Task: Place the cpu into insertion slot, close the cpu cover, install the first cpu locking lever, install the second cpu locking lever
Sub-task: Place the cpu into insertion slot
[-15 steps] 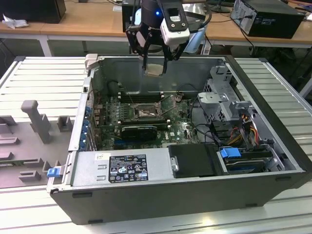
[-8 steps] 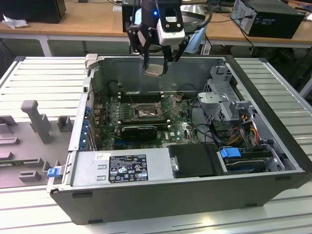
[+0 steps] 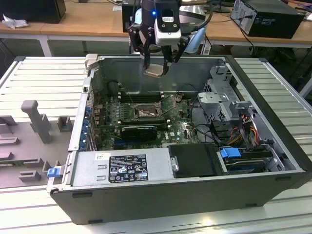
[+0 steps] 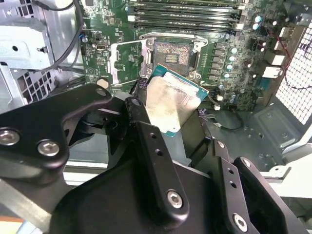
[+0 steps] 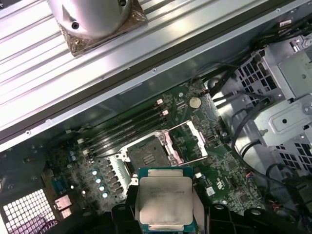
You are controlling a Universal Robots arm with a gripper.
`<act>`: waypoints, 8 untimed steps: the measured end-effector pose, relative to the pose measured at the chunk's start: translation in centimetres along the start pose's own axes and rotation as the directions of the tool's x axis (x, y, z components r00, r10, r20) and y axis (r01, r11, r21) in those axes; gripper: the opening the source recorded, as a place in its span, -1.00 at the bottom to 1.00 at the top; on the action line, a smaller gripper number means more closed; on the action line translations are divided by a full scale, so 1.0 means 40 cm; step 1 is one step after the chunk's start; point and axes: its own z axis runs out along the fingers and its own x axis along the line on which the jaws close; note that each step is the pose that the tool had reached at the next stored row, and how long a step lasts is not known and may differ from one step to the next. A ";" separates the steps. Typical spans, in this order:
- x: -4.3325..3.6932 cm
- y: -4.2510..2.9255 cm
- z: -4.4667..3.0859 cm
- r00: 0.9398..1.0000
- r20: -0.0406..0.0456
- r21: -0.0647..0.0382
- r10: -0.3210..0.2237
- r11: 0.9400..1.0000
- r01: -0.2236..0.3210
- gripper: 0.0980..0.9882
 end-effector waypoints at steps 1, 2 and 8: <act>0.000 0.000 0.000 1.000 0.000 0.000 0.004 1.000 -0.004 -0.04; 0.000 0.000 0.000 1.000 0.001 0.000 0.012 1.000 -0.012 -0.04; 0.000 0.000 0.000 0.999 0.004 -0.001 0.043 0.999 -0.043 -0.04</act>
